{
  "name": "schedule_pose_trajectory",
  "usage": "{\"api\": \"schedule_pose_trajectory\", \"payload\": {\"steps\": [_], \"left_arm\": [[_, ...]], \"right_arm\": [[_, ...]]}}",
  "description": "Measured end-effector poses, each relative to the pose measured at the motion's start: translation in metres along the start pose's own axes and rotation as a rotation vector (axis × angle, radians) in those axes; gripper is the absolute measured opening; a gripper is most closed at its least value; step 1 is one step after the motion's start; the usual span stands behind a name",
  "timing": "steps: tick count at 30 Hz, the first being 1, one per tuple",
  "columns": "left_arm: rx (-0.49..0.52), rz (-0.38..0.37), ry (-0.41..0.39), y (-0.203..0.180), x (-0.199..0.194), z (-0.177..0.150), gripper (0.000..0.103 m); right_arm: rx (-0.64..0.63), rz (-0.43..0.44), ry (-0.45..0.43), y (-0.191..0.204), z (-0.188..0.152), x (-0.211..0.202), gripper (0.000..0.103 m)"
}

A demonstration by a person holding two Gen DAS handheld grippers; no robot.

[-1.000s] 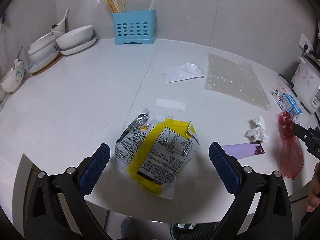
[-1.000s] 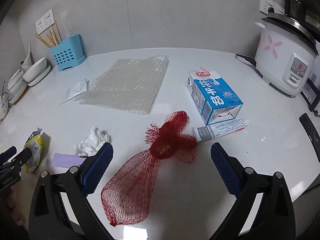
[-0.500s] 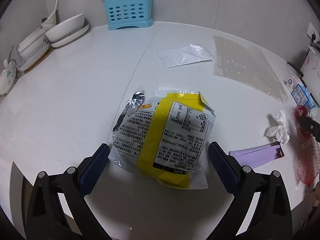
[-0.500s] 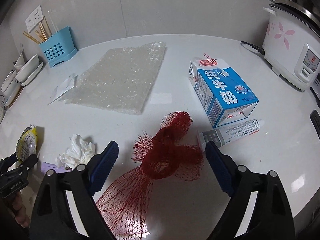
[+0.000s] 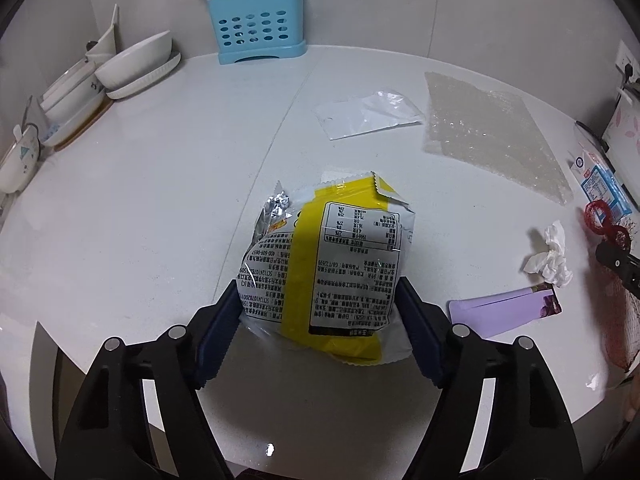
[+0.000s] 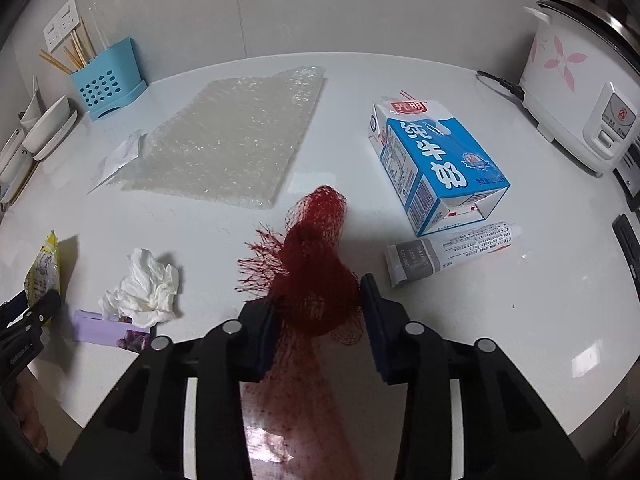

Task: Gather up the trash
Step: 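Grasp the red mesh bag with the right tool while the left tool grasps the yellow snack wrapper, then carry the mesh bag and snack wrapper down over the trash bin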

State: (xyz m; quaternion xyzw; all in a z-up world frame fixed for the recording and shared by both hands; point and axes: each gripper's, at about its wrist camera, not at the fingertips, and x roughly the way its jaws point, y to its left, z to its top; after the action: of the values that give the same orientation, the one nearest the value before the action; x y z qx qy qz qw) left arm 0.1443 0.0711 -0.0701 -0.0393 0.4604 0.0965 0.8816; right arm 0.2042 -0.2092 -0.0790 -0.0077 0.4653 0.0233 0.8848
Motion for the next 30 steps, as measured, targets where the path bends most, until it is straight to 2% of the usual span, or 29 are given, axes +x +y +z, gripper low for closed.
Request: {"api": "schedule_pose_trajectory", "payload": {"steps": [5, 16, 24, 30], "left_arm": [[-0.008, -0.01, -0.023, 0.002, -0.011, 0.001, 0.074], [-0.013, -0.021, -0.077, -0.002, -0.043, -0.004, 0.074], [-0.014, -0.041, -0.133, -0.009, -0.079, -0.021, 0.074], [-0.009, -0.091, -0.183, -0.02, -0.114, -0.047, 0.074]], "right_arm": [[0.01, 0.0, -0.006, -0.004, -0.001, -0.004, 0.024], [0.013, 0.016, -0.055, -0.009, -0.007, -0.028, 0.022], [-0.002, 0.042, -0.128, -0.014, -0.024, -0.067, 0.022], [-0.021, 0.067, -0.199, -0.015, -0.049, -0.105, 0.022]]}}
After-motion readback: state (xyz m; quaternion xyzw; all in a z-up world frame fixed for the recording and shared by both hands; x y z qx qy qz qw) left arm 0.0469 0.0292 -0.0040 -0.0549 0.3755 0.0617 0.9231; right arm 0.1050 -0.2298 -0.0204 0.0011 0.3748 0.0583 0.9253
